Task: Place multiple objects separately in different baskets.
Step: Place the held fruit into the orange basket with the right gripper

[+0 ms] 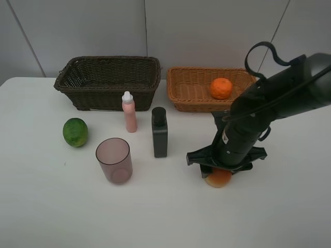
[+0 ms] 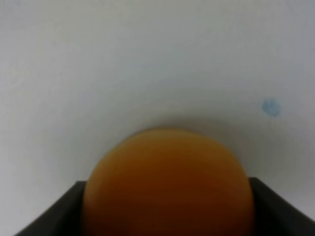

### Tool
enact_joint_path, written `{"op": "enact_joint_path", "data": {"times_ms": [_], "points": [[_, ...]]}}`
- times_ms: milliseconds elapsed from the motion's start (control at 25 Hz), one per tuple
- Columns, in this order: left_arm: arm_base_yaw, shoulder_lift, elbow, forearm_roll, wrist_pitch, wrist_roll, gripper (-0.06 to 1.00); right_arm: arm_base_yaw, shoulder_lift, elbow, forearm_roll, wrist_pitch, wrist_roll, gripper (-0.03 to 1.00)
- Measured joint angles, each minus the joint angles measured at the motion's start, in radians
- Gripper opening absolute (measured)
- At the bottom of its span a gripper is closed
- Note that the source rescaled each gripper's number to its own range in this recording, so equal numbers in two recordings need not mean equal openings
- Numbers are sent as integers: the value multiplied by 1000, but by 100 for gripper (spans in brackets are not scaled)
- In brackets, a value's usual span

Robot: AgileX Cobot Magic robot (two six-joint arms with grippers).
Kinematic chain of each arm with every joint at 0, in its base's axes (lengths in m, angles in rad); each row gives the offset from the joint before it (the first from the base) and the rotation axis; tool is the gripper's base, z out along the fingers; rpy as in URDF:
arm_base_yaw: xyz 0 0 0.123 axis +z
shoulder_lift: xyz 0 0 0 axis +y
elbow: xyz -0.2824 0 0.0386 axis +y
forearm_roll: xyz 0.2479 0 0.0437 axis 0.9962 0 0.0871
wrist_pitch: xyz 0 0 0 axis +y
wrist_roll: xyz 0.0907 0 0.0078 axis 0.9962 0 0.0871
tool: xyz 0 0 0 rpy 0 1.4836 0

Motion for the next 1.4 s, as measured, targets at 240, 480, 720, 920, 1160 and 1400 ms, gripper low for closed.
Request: {"op": "enact_joint_path", "data": {"times_ms": [240, 480, 720, 920, 1160, 1400], "points": [[0, 0, 0, 0, 0, 0, 95, 0, 0, 0, 4, 0, 0, 41], [0, 0, 0, 0, 0, 0, 95, 0, -25, 0, 22, 29, -1, 41], [0, 0, 0, 0, -1, 0, 95, 0, -72, -117, 22, 183, -71, 41], [0, 0, 0, 0, -1, 0, 95, 0, -73, -290, 21, 331, -166, 41], [0, 0, 0, 0, -1, 0, 95, -46, -64, -468, -10, 408, -202, 41], [0, 0, 0, 0, -1, 0, 95, -126, 10, -643, -63, 440, -233, 41]]}}
